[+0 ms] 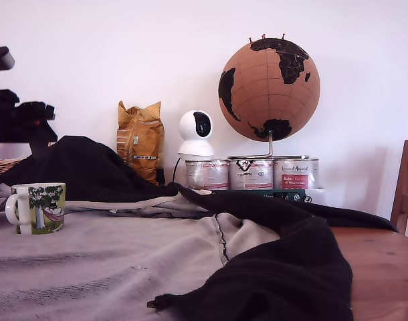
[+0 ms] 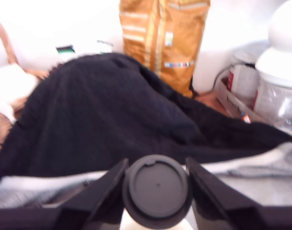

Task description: Pick the grey coffee capsule and place it inside the green coffee cup

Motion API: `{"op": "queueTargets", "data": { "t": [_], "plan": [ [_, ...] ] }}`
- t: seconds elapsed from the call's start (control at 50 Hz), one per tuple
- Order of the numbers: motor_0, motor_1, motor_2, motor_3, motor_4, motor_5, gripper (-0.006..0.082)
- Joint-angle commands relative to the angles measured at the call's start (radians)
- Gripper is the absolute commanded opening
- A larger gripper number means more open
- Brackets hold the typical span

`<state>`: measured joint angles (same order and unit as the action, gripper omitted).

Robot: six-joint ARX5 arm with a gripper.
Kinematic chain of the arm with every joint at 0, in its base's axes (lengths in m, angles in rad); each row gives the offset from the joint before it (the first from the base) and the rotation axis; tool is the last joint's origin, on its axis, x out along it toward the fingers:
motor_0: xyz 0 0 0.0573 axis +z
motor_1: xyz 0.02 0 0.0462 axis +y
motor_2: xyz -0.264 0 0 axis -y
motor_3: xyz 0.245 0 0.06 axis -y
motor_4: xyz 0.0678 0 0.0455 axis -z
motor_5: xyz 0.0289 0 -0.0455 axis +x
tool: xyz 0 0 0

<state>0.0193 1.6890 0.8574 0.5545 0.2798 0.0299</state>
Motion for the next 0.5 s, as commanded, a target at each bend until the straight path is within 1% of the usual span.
{"op": "queueTargets", "data": {
  "t": [0.0,0.12,0.2,0.42,0.48],
  "plan": [
    [-0.003,0.020,0.000,-0.016,0.000,0.005,0.0509],
    [0.006,0.020,0.001,-0.030,0.002,0.005,0.0515],
    [0.007,0.018,0.005,-0.030,0.027,0.005,0.0567],
    [-0.003,-0.018,0.015,-0.042,0.034,-0.001,0.0559],
    [-0.003,-0.043,0.015,-0.061,0.035,-0.005,0.0527]
  ]
}}
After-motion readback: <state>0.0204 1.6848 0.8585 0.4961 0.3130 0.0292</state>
